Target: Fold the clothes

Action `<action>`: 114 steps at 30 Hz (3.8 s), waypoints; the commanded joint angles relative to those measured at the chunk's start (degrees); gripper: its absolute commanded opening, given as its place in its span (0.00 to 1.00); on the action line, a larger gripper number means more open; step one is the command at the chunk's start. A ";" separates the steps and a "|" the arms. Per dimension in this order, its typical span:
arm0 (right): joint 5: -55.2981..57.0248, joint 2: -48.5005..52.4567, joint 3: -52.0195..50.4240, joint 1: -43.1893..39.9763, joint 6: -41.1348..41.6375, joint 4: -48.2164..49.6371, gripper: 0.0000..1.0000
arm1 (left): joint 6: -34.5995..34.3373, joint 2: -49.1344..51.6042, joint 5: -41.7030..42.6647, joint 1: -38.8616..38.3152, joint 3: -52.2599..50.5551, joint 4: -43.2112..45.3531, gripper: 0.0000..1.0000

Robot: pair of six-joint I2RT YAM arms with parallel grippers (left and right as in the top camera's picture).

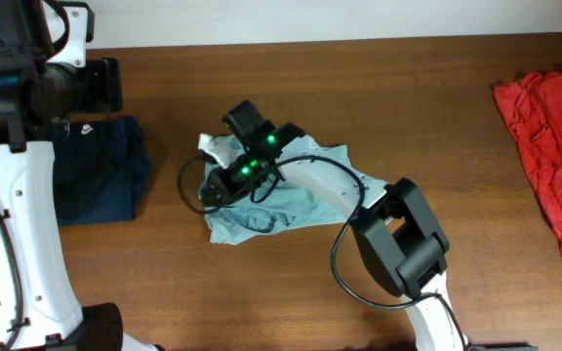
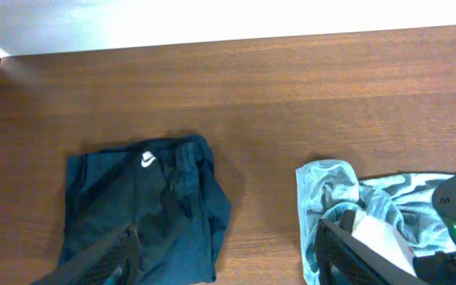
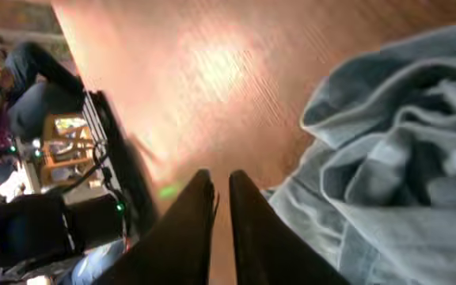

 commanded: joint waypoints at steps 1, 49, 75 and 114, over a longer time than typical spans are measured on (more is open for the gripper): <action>3.43 -4.31 2.19 -6.45 -2.14 -5.60 0.15 | 0.72 -1.22 -0.39 0.17 0.79 -0.13 0.71; 28.92 -17.46 -1.11 -42.45 -7.10 -27.15 0.04 | 0.72 -1.22 0.70 0.17 0.66 0.17 0.84; 38.47 -20.65 -1.27 -16.02 -5.09 -26.43 0.45 | 0.72 -1.22 0.72 0.17 0.66 0.26 0.84; 28.00 -28.44 -24.81 -34.32 4.07 -16.59 0.31 | 12.44 24.22 26.64 -21.86 0.61 0.04 0.37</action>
